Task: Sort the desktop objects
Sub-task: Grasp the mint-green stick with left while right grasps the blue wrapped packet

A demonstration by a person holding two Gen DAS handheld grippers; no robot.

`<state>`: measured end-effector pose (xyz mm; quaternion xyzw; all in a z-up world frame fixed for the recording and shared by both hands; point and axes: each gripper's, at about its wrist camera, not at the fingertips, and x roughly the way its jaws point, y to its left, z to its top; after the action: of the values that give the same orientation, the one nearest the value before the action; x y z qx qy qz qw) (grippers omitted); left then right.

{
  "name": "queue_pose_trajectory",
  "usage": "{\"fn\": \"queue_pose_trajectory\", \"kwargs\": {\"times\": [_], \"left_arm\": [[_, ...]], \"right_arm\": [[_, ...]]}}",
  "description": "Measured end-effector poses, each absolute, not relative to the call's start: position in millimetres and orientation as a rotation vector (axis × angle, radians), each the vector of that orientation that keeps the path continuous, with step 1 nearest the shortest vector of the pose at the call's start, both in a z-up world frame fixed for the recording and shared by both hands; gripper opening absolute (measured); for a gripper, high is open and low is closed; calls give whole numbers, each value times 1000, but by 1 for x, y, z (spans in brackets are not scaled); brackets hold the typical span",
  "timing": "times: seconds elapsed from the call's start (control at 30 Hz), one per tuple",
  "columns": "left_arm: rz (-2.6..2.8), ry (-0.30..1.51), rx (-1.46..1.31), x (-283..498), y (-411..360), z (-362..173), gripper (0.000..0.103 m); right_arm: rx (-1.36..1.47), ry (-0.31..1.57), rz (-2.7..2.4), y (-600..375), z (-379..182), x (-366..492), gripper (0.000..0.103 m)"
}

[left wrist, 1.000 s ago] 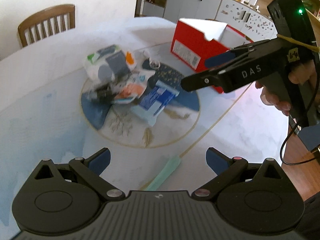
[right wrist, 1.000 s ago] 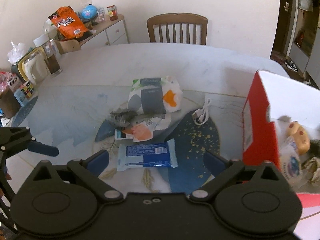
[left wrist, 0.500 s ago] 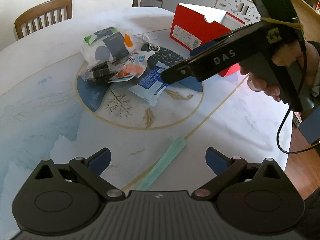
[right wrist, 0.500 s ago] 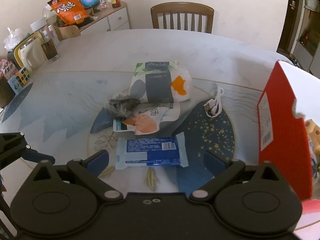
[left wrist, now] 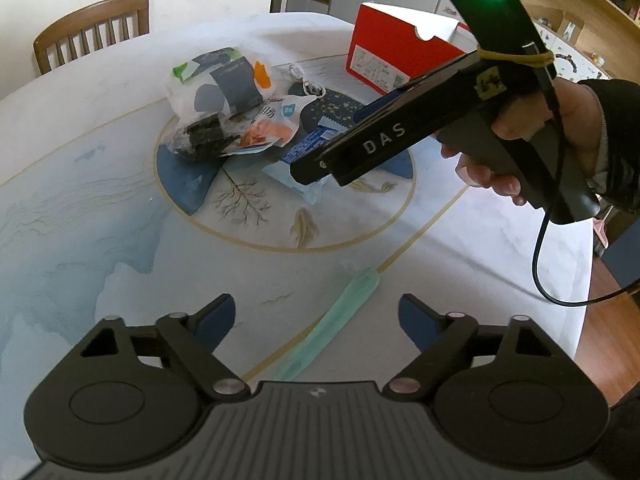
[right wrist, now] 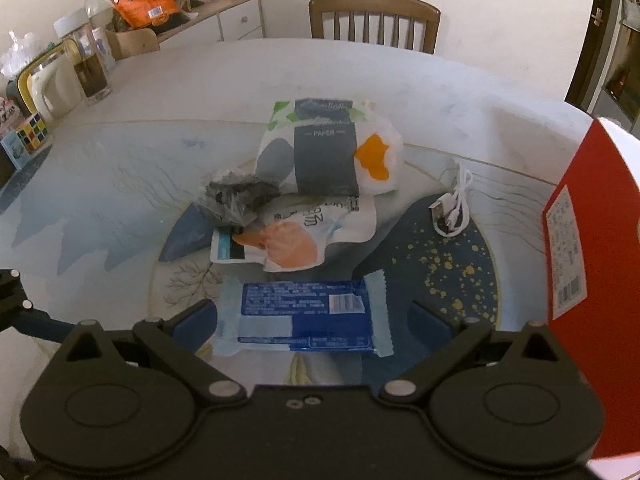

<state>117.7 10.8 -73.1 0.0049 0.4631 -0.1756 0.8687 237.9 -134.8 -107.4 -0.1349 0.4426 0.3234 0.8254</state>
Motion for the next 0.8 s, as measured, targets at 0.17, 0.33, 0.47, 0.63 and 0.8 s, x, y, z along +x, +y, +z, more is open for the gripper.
{"fn": "queue_pose_trajectory", "kwargs": {"times": [0.17,0.33,0.47,0.63,0.8], "left_arm": [[-375,970,22,116,11,-76,76],[-387,966,45,114,7,-79,73],[-393,956,62,112,4,-80,70],[-415,947,50,108,3,-80,65],[-436,939,63,104,-3,-80,53]], "right_arm": [[-307,949,692,-129,-113,237,102],[-316,956,696,-125,-117,236,102],[-325,958,696,-122,-118,235,102],[-334,954,699,-121,-119,235,102],[-347,948,697,-120,-120,233,102]]}}
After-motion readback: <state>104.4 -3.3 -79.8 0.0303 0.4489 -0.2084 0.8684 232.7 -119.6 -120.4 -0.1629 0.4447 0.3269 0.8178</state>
